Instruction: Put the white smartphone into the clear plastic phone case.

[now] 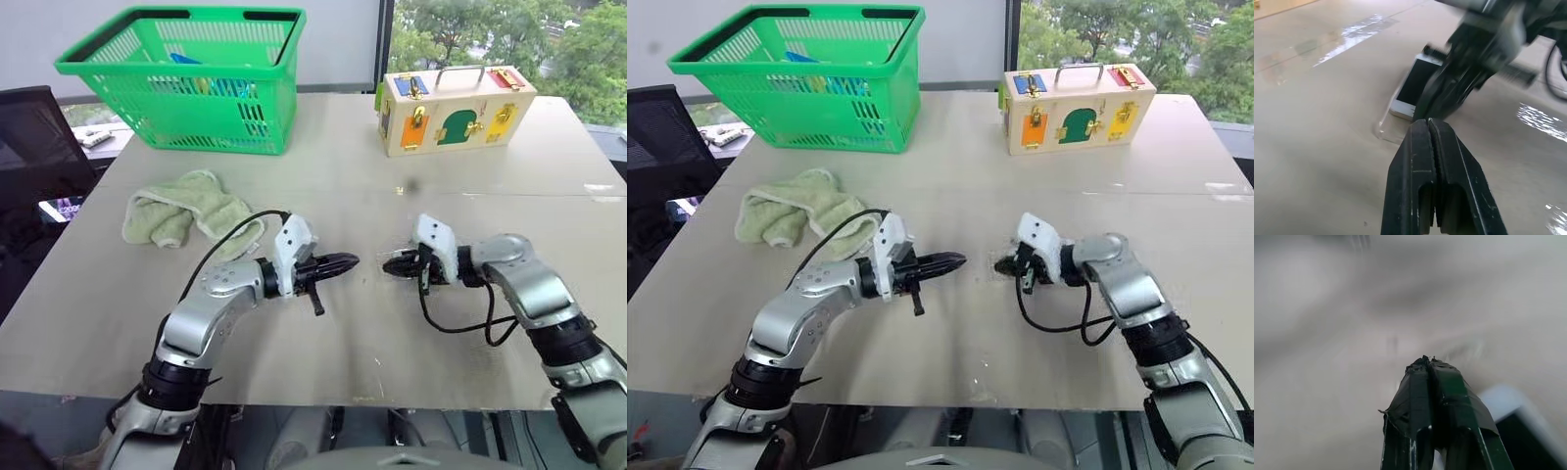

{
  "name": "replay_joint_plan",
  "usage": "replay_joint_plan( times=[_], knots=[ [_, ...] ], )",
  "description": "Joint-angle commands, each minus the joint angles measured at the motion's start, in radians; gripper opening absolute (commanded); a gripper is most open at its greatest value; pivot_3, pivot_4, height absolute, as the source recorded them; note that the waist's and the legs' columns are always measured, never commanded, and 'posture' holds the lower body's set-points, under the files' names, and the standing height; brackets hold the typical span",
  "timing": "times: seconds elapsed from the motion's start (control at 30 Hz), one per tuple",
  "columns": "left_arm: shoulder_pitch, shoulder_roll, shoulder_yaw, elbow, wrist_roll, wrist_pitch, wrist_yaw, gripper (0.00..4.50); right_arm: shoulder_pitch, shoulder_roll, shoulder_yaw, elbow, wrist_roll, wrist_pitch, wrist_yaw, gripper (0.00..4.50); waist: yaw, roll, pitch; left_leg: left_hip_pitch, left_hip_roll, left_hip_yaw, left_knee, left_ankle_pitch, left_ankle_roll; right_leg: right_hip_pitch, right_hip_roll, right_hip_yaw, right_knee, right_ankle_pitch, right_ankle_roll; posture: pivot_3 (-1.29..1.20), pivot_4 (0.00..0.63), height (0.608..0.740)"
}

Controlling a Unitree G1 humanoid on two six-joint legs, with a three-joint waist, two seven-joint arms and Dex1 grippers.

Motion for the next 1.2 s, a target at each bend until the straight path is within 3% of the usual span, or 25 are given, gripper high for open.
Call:
replay_joint_plan(
  times=[0.03,0.13,0.27,0.37,0.5,0.63,0.93,1.2],
  knots=[
    [-0.016,-0.004,-0.016,0.001,0.012,-0.006,0.004,0.0,0.007,-0.04,-0.146,-0.153,0.066,0.117,-0.095,0.29,0.002,0.001,0.002,-0.002,0.0,0.0,0.001,0.002,0.0,-0.003,0.0,0.0,0.001,0.0,0.0,0.0,0.15,0.74],
    [-0.021,0.002,-0.025,0.016,0.012,0.01,-0.007,0.0,0.041,-0.07,-0.216,-0.234,0.105,0.162,-0.143,1.39,0.012,0.0,0.003,-0.002,0.0,0.0,0.001,0.0,0.0,-0.002,0.0,0.0,0.0,0.0,0.0,0.0,0.15,0.74],
    [-0.037,0.0,-0.054,0.063,0.052,-0.011,-0.012,0.0,0.101,-0.145,-0.25,-0.283,0.084,0.195,-0.208,3.32,0.019,0.001,0.005,-0.002,0.0,0.0,0.001,0.0,0.0,-0.002,0.0,0.0,0.0,0.0,0.0,0.0,0.15,0.74],
    [-0.058,-0.015,-0.083,0.115,0.089,-0.037,-0.015,0.0,0.151,-0.213,-0.257,-0.264,0.051,0.191,-0.251,3.32,0.022,0.0,0.006,-0.002,0.0,0.001,0.001,0.0,0.0,-0.002,-0.001,0.0,0.0,0.0,0.0,0.0,0.15,0.74],
    [-0.084,-0.037,-0.106,0.193,0.118,-0.073,-0.032,0.0,0.198,-0.262,-0.271,-0.25,0.057,0.195,-0.276,1.99,0.019,0.0,0.007,-0.002,0.0,0.002,0.001,0.0,0.0,-0.002,-0.001,0.0,-0.001,0.0,0.0,0.0,0.15,0.74],
    [-0.102,-0.052,-0.12,0.253,0.135,-0.108,-0.062,0.0,0.234,-0.294,-0.285,-0.249,0.064,0.193,-0.29,0.04,0.017,0.0,0.007,-0.002,0.0,0.002,0.001,0.001,0.002,-0.002,-0.001,0.0,-0.001,0.0,0.0,0.0,0.15,0.74],
    [-0.13,-0.084,-0.158,0.334,0.191,-0.155,-0.084,0.0,0.257,-0.358,-0.247,-0.177,0.002,0.126,-0.319,0.04,0.021,0.0,0.008,-0.002,0.0,0.002,0.001,0.001,0.001,-0.002,-0.001,0.0,-0.001,0.0,0.0,0.0,0.15,0.74],
    [-0.181,-0.136,-0.172,0.364,0.218,-0.141,-0.077,0.0,0.228,-0.37,-0.139,-0.109,-0.038,0.068,-0.286,0.04,0.018,-0.001,0.008,-0.002,0.0,0.002,0.002,0.001,0.003,-0.001,-0.001,0.0,-0.001,0.0,0.0,0.0,0.15,0.74]
  ],
)
